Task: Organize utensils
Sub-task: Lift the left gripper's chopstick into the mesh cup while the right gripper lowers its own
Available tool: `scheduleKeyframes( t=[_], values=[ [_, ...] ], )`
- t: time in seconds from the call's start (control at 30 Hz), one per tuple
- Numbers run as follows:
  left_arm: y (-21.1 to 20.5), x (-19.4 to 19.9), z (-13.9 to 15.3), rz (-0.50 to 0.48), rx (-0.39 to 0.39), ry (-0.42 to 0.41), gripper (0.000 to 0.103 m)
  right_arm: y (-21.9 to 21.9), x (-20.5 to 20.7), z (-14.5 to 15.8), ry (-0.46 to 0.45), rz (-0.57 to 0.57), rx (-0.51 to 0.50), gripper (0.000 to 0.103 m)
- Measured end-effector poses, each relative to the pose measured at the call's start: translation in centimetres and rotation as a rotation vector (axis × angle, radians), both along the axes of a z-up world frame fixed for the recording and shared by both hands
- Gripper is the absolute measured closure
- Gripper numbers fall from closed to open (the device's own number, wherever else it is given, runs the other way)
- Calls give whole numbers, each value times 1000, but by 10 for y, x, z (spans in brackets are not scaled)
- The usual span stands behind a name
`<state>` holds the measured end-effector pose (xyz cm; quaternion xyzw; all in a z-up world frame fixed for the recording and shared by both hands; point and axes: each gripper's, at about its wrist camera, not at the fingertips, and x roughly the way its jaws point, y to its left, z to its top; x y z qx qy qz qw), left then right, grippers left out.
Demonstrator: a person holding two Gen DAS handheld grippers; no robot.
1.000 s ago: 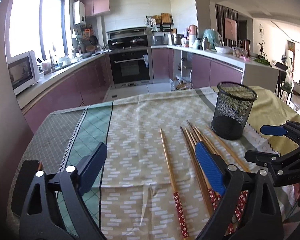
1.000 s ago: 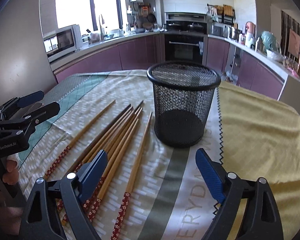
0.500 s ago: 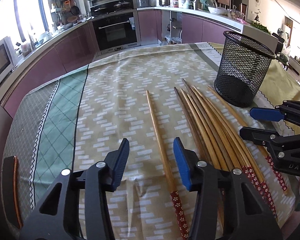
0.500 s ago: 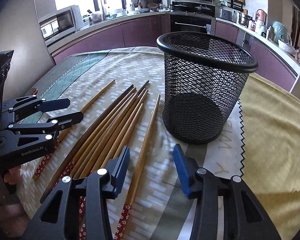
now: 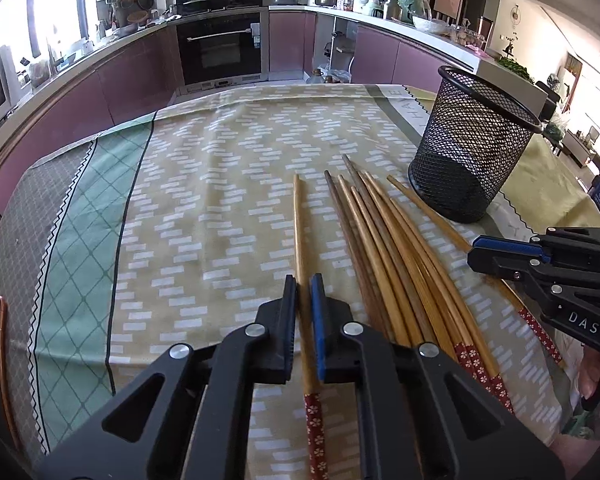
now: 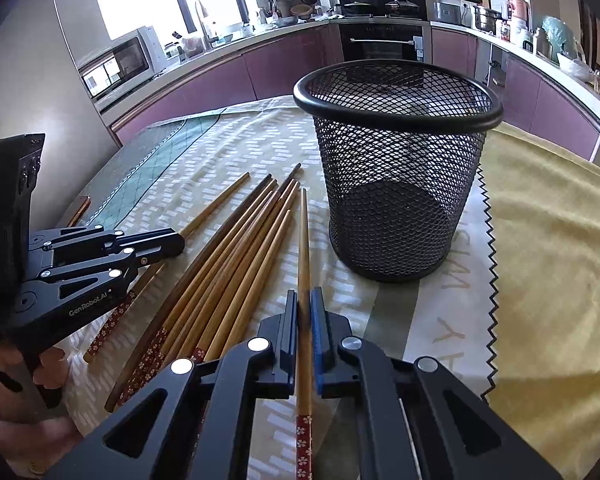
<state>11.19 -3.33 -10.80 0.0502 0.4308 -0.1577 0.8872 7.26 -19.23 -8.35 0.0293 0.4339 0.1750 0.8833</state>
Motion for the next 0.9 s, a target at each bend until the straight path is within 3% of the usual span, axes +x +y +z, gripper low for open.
scheduleKeyframes(
  t=[0.3,0.9],
  values=[
    [19,-22,34,-26,-85,-37,95,-12,-16,25,-73,36,63,97],
    [18,-54,169,-159,-314,-254,96,-53,-27,113,-328,36,211,97]
  ],
)
